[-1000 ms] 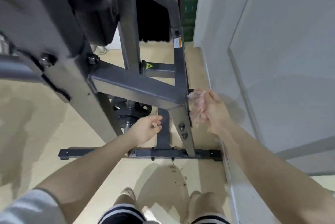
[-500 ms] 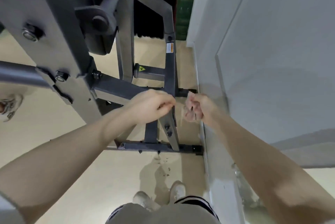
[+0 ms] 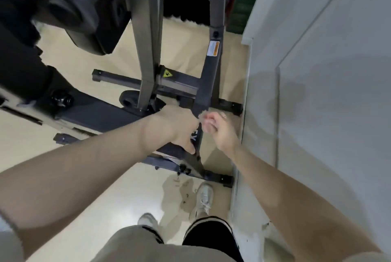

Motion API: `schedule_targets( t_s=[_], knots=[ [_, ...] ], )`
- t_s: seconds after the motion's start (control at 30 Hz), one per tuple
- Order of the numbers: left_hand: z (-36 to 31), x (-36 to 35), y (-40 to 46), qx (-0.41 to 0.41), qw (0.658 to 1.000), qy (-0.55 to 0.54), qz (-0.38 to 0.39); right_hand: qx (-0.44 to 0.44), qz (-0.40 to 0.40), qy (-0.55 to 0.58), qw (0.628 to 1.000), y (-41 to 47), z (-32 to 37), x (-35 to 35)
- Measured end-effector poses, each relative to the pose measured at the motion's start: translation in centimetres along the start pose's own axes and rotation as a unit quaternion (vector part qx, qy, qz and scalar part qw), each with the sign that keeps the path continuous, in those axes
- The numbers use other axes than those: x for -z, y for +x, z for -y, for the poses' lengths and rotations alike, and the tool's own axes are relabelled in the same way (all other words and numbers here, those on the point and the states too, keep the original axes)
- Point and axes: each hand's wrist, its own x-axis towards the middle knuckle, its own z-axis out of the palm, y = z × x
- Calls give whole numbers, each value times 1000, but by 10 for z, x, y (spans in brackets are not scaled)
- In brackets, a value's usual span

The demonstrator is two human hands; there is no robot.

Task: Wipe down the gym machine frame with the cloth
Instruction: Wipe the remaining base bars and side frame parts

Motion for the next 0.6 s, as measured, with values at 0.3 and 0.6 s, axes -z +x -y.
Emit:
schedule_targets(
  t_s=[0.3,0.6],
  knots=[
    [4,-8,14,46,987,-142,68,387,256,-307,831,64,-71,-34],
    [5,15,19,71,965,-174,181,432,295,-419,742,56,-68,-28]
  ],
)
